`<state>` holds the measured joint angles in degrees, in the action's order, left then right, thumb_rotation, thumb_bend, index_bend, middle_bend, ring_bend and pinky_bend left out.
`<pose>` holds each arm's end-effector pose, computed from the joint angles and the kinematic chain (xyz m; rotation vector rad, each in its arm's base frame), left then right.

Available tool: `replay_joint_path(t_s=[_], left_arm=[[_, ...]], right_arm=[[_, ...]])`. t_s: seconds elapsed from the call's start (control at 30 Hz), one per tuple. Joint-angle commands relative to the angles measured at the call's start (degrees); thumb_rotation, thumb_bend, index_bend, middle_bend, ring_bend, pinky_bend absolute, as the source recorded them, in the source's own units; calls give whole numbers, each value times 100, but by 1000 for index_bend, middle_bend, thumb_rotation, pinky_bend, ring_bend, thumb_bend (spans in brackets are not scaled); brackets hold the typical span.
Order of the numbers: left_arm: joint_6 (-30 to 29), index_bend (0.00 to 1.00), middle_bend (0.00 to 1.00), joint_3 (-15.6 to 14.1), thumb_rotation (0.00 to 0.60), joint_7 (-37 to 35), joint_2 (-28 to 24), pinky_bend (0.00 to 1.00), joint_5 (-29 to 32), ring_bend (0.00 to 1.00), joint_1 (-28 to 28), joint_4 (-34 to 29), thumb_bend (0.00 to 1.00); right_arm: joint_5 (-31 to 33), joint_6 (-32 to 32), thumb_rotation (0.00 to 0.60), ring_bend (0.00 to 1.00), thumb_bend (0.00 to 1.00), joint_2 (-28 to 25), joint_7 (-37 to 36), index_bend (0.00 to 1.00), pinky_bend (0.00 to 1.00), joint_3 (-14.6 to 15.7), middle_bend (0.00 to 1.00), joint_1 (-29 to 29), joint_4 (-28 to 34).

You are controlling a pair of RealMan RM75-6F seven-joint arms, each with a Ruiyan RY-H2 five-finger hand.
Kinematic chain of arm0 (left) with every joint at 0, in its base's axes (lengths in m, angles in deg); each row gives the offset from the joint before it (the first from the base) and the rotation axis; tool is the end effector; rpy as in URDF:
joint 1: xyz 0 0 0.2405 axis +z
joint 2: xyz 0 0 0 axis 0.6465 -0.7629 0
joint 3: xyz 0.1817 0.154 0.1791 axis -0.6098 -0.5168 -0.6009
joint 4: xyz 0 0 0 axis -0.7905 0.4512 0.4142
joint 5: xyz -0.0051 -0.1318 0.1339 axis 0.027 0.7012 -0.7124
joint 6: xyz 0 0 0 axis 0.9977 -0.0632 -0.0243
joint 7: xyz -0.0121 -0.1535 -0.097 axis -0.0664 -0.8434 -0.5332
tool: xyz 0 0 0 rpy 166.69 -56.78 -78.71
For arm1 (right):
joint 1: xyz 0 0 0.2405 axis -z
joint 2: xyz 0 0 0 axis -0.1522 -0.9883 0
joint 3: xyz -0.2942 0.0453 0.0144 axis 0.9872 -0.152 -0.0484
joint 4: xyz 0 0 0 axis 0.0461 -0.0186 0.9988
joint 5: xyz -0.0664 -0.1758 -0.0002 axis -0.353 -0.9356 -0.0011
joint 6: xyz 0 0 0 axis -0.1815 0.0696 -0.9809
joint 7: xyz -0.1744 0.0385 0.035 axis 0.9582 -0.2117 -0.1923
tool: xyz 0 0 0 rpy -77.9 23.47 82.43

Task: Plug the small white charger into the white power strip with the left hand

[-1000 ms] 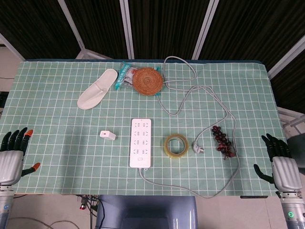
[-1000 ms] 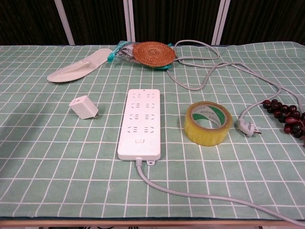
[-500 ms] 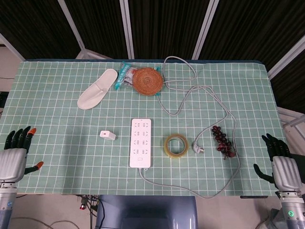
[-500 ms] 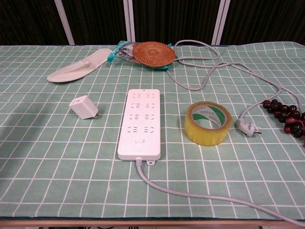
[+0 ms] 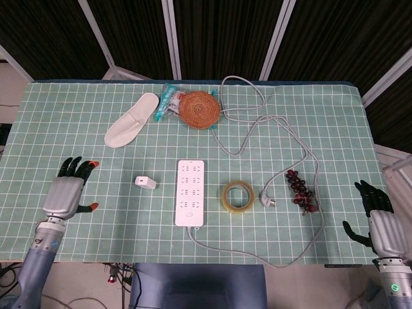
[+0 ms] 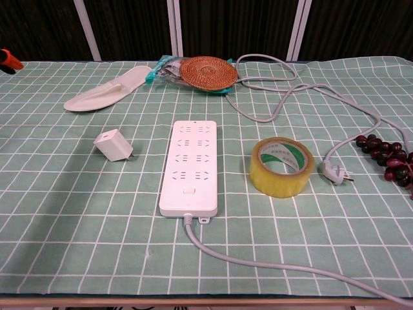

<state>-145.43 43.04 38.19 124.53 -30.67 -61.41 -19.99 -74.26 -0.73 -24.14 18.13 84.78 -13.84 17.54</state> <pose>-0.2515 0.3158 0.1152 -1.5797 -0.9384 -0.7817 -0.3402 -0.2261 0.1961 1.2971 -1.0840 0.9917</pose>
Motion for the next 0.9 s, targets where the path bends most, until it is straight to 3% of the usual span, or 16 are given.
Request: replay_joint_path(t_s=[0.03,0.23,0.43,0.9], left_arm=[[428,192,175,304,600,561,239,0,809,0,-574,-110,96],[699,219,206,396,600,1123,504,0,1873,0,-1189,53,128],[793,276,252,383,600,1415,836,0,2538,0,-1651,352,170],[884,323,289,190,600,1516,1533,0,3191,0,-2366,1245,241]], right_arm=[[22,-29,600,0,394,-13,-38,0,0,-4,0,-8,9],[63,-77,600,0,394,-38,-115,0,0,-16,0,-20,29],[104,-123,600,0,395,-52,-156,0,0,-21,0,-30,47],[187,-201,600,0,394,-95,-238,0,0,-35,0,-42,81]])
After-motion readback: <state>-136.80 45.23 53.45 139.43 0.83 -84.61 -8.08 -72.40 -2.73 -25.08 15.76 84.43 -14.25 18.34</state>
